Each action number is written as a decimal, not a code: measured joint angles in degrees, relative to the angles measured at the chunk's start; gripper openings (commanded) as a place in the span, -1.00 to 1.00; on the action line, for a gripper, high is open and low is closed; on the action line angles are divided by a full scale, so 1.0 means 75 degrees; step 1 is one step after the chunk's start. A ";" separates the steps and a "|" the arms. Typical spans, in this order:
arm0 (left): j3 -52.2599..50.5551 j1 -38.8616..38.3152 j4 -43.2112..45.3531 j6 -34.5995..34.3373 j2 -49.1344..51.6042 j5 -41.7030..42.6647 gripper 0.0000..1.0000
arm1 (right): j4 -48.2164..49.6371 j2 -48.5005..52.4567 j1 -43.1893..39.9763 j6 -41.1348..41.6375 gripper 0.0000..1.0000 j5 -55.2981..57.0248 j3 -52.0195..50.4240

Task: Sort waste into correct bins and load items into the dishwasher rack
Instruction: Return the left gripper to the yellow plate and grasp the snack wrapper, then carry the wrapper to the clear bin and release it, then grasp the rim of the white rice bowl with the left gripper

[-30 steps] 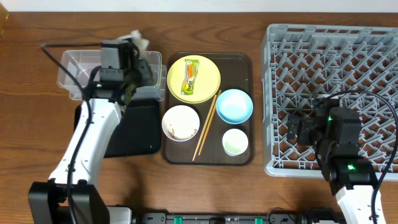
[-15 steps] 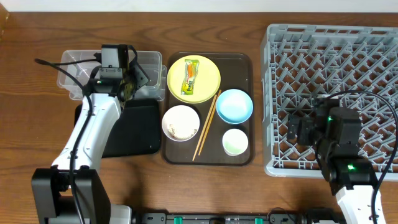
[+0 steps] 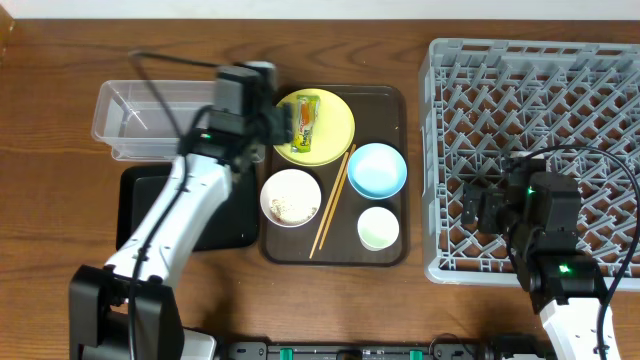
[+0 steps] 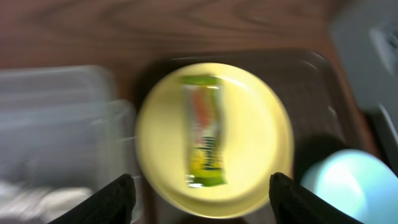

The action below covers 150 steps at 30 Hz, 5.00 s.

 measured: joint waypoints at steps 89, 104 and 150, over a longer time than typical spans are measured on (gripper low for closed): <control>0.0079 0.1883 -0.0137 -0.5677 0.0414 -0.1218 -0.31 | -0.0003 0.0000 0.0000 0.0003 0.98 0.0000 0.0006; 0.0076 0.1029 -0.0574 -0.2903 0.0105 -0.0204 -0.21 | 0.0000 0.0000 0.0000 0.0000 0.98 0.0000 0.0006; -0.0035 -0.2314 -0.2518 -0.2157 0.1926 -0.0828 -0.88 | -0.0006 0.0000 0.0000 0.0003 0.99 0.0000 0.0006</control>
